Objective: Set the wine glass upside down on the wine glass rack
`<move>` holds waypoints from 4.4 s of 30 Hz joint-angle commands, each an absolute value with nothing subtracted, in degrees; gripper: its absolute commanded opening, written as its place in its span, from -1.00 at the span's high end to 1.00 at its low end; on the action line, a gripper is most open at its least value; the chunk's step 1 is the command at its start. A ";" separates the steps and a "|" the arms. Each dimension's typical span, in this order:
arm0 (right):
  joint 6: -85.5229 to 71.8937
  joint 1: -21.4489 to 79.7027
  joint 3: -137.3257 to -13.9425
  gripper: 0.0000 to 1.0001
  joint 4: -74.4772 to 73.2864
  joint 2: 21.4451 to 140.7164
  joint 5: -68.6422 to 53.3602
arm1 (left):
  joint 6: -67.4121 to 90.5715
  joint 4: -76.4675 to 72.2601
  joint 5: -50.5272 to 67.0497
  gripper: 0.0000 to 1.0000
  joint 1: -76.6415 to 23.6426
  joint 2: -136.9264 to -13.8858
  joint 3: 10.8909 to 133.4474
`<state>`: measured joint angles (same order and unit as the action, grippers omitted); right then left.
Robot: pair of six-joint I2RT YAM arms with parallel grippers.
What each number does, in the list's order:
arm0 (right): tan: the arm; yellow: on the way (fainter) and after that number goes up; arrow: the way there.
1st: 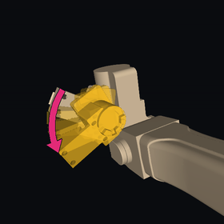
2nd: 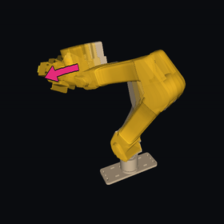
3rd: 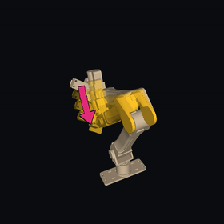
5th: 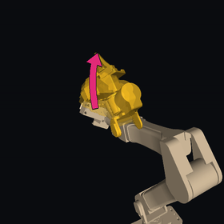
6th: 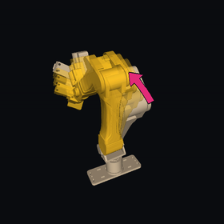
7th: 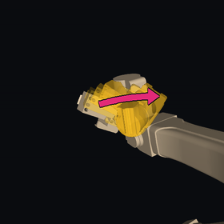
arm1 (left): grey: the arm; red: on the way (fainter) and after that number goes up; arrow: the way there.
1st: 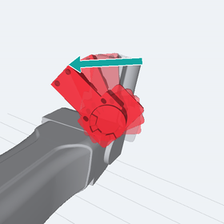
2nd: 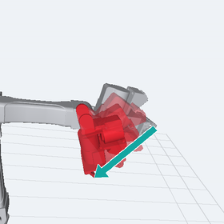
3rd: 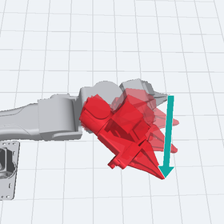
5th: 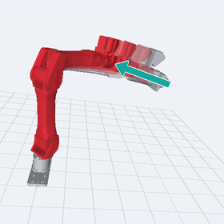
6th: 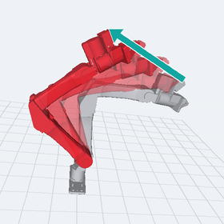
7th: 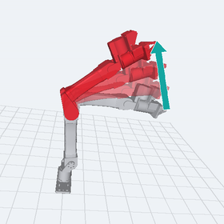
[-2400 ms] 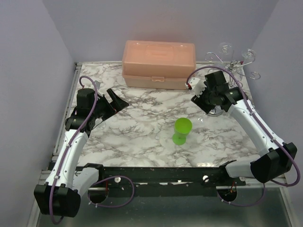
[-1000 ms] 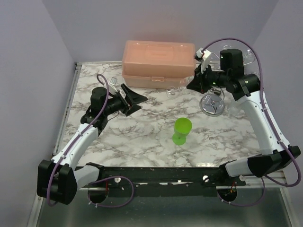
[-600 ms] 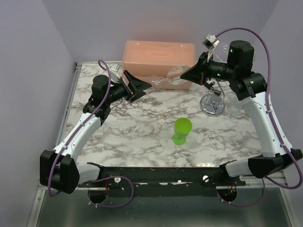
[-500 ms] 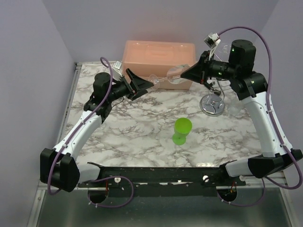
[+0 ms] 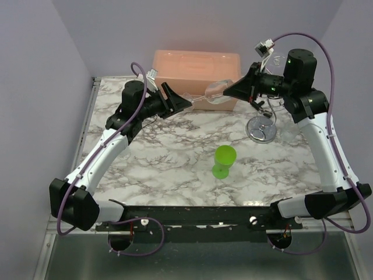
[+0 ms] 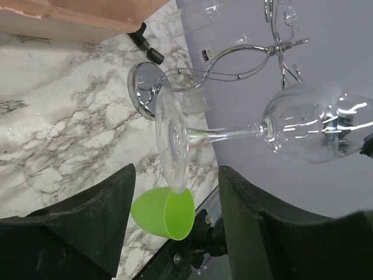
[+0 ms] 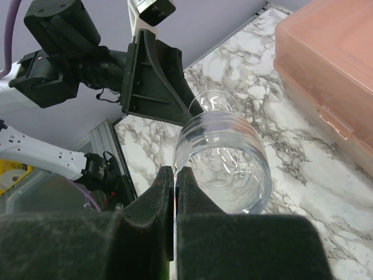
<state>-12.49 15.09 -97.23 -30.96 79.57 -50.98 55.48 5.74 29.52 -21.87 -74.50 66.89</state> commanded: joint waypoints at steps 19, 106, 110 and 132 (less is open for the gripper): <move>-12.66 13.70 -93.70 0.81 -29.12 76.15 -54.98 | 38.72 17.10 23.21 1.00 -24.18 -78.56 77.93; -53.80 5.59 -83.39 0.99 -31.45 61.72 -37.76 | -55.34 -12.01 -2.82 -0.75 -64.50 -70.63 74.17; -49.10 3.46 -84.29 0.99 -37.48 58.58 -38.11 | -46.68 -9.93 -2.29 -0.83 -64.16 -65.44 72.83; -46.77 -8.60 -87.68 0.99 -53.32 51.10 -17.03 | -35.86 -8.38 -5.90 -0.89 -56.46 -46.83 57.20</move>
<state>-45.98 -6.57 -84.40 -53.04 52.12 -21.63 -38.04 -8.43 -5.39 -58.13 -49.34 58.54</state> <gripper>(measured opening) 0.034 0.939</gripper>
